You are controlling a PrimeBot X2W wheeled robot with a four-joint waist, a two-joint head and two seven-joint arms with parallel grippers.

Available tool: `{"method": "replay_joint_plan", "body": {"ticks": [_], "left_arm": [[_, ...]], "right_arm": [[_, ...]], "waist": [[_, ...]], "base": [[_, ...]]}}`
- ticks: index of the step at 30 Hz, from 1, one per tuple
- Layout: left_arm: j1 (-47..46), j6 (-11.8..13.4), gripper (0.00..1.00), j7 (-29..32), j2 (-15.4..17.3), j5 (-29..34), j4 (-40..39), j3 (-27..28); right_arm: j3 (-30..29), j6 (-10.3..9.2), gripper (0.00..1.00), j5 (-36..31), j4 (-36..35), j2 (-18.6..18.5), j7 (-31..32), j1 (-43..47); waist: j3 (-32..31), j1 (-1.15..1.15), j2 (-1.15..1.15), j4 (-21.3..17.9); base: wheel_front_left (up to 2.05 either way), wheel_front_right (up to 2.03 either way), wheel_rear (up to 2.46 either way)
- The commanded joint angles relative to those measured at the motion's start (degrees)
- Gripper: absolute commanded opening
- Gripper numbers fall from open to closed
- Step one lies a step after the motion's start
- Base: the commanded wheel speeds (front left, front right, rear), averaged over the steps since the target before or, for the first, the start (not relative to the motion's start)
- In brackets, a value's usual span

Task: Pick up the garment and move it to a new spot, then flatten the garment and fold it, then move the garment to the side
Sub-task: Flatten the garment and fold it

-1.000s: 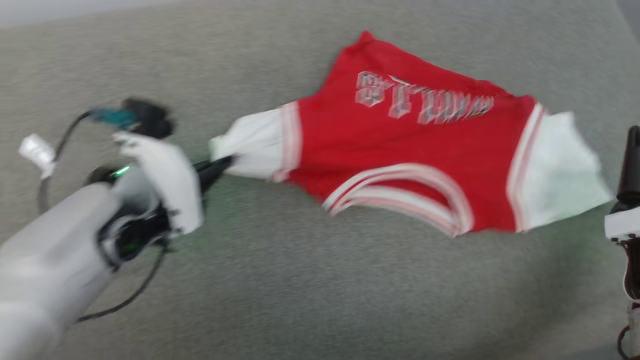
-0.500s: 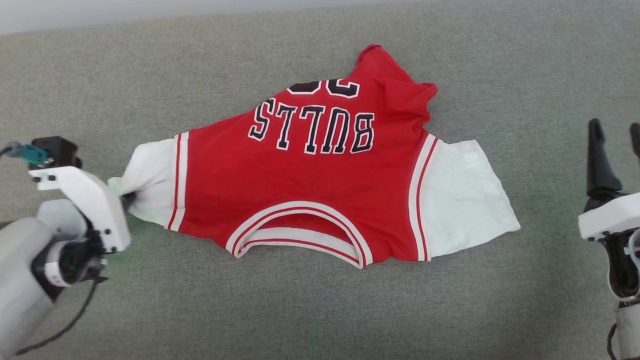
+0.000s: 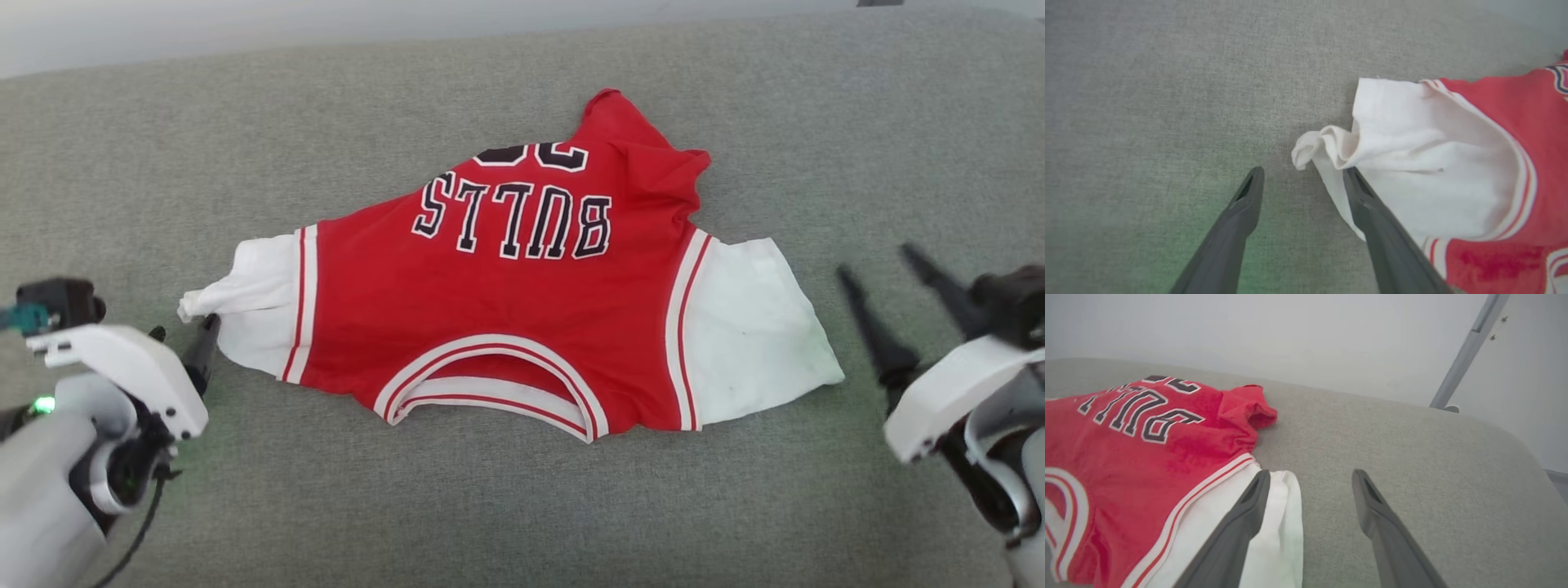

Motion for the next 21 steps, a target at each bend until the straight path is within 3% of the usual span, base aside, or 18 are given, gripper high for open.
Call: {"method": "replay_joint_plan", "body": {"ticks": [1, 5, 9, 15, 18, 21], "left_arm": [[0.9, 0.0, 1.00, -1.1, -0.3, 0.3, 0.2, 0.3], [3.0, 0.7, 1.00, -7.4, -1.6, 1.3, -0.3, 1.9], [5.3, 2.2, 1.00, -9.8, -3.3, 5.2, -2.7, 6.4], [15.5, 7.6, 1.00, -9.8, -10.4, 26.7, -12.2, 25.0], [21.0, 8.7, 1.00, -9.9, -15.2, 37.3, -18.1, 31.7], [26.1, 7.9, 1.00, -9.9, -20.1, 46.5, -22.6, 36.0]], "right_arm": [[1.0, -0.02, 1.00, 0.8, -0.8, -0.9, 0.7, 0.7], [9.1, -0.02, 1.00, 4.8, -4.8, -8.4, 5.3, 1.3], [15.9, -0.02, 1.00, 8.2, -8.2, -15.5, 10.1, 1.5], [25.7, -0.02, 1.00, 11.0, -12.4, -24.8, 17.3, -0.3], [29.0, -0.02, 1.00, 11.6, -13.2, -28.0, 19.6, -2.0], [30.9, -0.02, 1.00, 11.9, -12.7, -30.1, 20.3, -3.5]], "waist": [[-0.1, 0.00, 0.00, 0.2], [-0.3, 0.00, 0.00, 1.6], [-0.2, 0.00, 0.00, 3.6], [0.4, 0.00, 0.00, 7.4], [0.7, 0.00, 0.00, 9.3], [1.1, 0.00, 0.00, 11.2]], "base": [[0.00, 0.00, 0.00], [0.00, 0.00, 0.00], [0.00, 0.00, 0.00], [0.00, 0.00, 0.00], [0.00, 0.00, 0.00], [0.00, 0.00, 0.00]]}}
